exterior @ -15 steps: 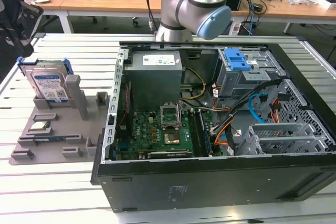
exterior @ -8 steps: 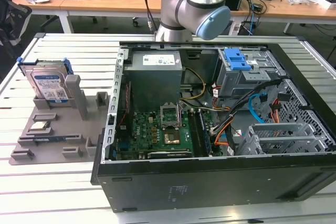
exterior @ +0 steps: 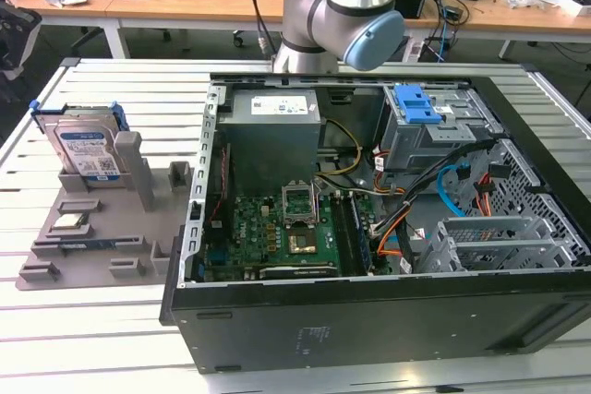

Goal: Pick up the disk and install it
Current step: 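Reach for the disk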

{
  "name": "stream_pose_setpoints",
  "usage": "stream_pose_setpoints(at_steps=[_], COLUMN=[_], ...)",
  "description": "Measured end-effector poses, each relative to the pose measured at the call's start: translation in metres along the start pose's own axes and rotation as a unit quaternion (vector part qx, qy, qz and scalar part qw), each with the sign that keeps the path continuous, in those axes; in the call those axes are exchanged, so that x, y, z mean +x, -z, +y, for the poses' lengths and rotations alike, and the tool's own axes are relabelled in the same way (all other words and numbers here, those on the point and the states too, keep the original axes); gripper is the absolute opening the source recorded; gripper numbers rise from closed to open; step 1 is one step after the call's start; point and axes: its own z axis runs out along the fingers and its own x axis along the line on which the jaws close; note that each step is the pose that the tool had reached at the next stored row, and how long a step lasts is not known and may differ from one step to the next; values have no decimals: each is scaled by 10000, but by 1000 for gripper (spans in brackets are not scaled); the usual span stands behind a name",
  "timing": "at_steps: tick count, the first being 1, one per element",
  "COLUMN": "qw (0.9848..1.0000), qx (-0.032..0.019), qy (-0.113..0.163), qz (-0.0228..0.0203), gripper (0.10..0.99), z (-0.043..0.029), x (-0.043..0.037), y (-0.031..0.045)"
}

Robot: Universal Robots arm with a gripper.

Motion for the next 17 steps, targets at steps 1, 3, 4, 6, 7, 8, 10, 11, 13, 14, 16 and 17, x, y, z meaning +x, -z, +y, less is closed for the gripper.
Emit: stream_pose_setpoints(at_steps=[1, 3, 4, 6, 7, 8, 10, 11, 13, 14, 16, 17], qw=[10000, 10000, 10000, 10000, 10000, 10000, 10000, 10000, 10000, 10000, 10000, 10000], qx=[0, 0, 0, 0, 0, 0, 0, 0, 0, 0, 0, 0], qy=[0, 0, 0, 0, 0, 0, 0, 0, 0, 0, 1, 1], qz=[0, 0, 0, 0, 0, 0, 0, 0, 0, 0, 0, 0], gripper=[106, 106, 106, 106, 106, 106, 106, 106, 106, 106, 106, 106], z=[-2, -5, -6, -9, -11, -12, -14, -15, -17, -18, -20, -21], x=[21, 69, 83, 123, 143, 165, 186, 196, 225, 238, 269, 280], y=[0, 1, 2, 3, 4, 4, 5, 5, 6, 6, 7, 7])
